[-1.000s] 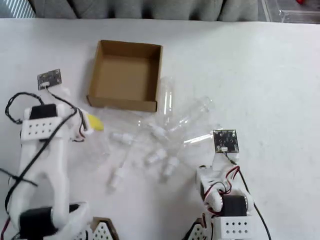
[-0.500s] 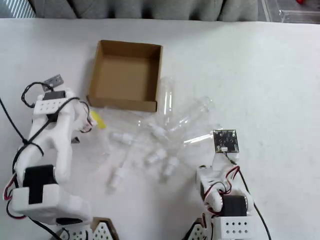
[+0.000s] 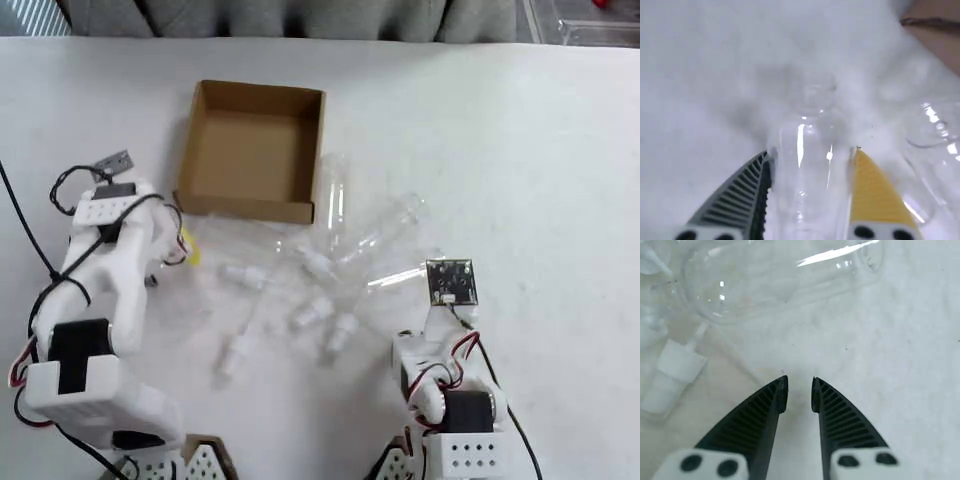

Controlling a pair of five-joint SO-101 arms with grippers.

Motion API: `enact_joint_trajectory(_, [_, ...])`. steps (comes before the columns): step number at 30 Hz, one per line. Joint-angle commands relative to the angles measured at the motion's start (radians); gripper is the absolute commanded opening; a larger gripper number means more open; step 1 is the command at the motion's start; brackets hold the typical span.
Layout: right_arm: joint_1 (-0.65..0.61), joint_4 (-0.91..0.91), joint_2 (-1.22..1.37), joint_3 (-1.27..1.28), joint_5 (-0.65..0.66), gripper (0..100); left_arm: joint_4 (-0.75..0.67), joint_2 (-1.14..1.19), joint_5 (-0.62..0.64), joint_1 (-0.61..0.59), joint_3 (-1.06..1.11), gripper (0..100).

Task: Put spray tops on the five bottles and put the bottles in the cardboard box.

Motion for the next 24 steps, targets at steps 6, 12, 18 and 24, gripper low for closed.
enact_joint_trajectory(6, [-0.004, 0.005, -0.01, 0.009, 0.009, 5.7, 0.044, -0.179, -0.071, 0.013, -0.048, 7])
enact_joint_trajectory(12, [-0.004, 0.005, -0.01, 0.009, 0.009, 5.7, 0.103, -0.318, -0.158, 0.012, -0.046, 8])
enact_joint_trajectory(18, [-0.004, 0.005, -0.01, 0.009, 0.009, 5.7, 0.112, -0.344, -0.173, 0.007, -0.048, 8])
enact_joint_trajectory(24, [-0.038, 0.005, -0.01, 0.009, 0.011, 5.7, 0.17, -0.351, -0.256, -0.051, -0.055, 7])
